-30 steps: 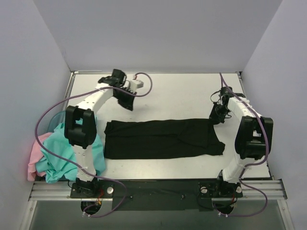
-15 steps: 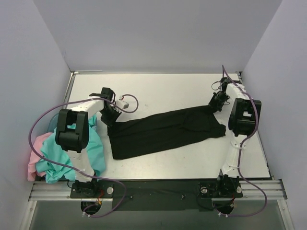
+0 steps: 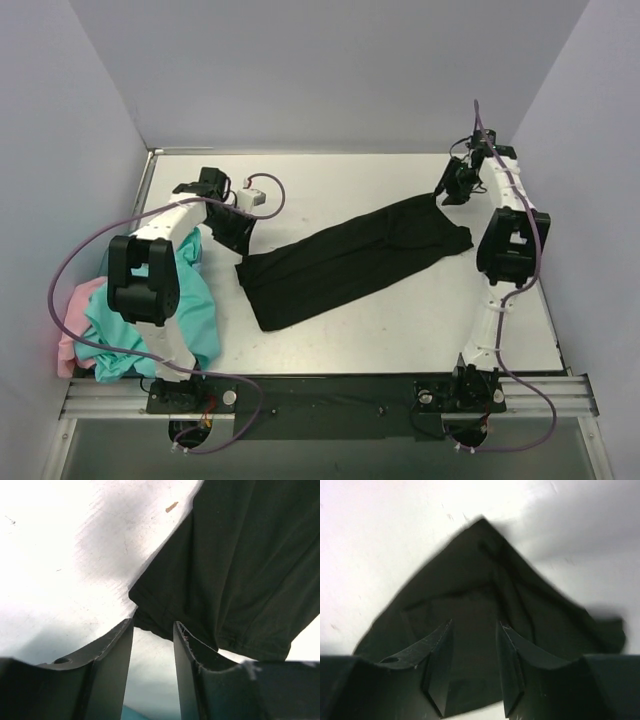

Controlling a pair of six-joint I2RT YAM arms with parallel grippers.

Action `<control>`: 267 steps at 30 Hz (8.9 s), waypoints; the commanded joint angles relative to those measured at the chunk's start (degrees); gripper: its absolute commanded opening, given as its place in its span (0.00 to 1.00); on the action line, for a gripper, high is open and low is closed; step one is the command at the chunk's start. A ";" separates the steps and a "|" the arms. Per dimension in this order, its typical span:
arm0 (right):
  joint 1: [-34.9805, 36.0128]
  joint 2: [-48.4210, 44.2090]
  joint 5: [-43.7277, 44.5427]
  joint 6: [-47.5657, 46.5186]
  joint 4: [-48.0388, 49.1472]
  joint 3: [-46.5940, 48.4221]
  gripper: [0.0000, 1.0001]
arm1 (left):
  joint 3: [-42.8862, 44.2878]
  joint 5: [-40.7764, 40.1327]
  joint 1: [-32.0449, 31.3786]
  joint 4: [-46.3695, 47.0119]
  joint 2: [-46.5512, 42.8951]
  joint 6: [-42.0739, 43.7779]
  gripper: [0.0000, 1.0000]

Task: Fold and stack the t-shirts
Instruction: Rotate the tshirt 90 degrees, then grab the bottom of the folded rectangular tshirt with both arms, then fold the folded rectangular tshirt in 1/3 of the way

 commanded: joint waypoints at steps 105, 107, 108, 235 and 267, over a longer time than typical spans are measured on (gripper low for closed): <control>-8.71 -10.16 -5.46 31.42 31.35 -21.80 0.91 | -37.79 14.51 -28.22 38.93 -24.21 39.61 0.73; -7.22 -21.12 -5.46 26.85 29.85 -33.48 0.92 | -36.65 14.86 -28.31 39.46 -21.83 41.64 0.75; -6.52 -23.52 -5.46 25.43 28.80 -37.82 0.92 | -36.47 15.04 -28.40 39.46 -20.17 43.30 0.75; 6.31 -20.13 -8.09 -0.60 5.41 -29.41 0.02 | 46.63 13.18 -22.25 16.10 28.56 9.45 0.56; 2.98 -24.05 -3.00 4.15 5.24 -35.70 0.47 | 19.88 12.49 -29.98 5.62 19.49 51.75 0.59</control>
